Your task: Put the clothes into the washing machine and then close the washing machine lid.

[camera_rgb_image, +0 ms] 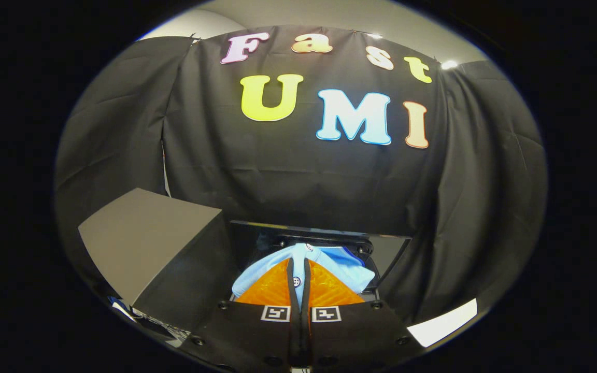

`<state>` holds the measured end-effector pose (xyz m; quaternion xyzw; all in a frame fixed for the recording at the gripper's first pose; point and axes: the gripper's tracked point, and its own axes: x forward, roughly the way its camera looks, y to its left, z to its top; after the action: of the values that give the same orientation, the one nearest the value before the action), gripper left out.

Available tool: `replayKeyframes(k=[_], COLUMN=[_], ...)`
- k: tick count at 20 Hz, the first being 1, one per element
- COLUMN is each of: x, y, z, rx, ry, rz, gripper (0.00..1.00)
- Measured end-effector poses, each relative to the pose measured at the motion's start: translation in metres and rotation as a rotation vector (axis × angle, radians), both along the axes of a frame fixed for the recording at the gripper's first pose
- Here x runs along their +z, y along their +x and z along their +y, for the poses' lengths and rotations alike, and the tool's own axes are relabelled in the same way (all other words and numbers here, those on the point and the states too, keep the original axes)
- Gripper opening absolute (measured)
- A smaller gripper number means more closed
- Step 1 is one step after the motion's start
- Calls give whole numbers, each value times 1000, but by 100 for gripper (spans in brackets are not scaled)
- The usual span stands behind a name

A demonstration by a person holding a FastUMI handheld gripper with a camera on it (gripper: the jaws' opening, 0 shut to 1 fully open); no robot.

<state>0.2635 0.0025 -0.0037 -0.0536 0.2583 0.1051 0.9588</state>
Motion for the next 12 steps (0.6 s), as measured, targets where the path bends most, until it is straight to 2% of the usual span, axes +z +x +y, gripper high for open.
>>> replayKeyframes(k=[12], x=[-105], y=[-5], z=[-6], rx=[-38], ry=[25], rz=[163], gripper=[1])
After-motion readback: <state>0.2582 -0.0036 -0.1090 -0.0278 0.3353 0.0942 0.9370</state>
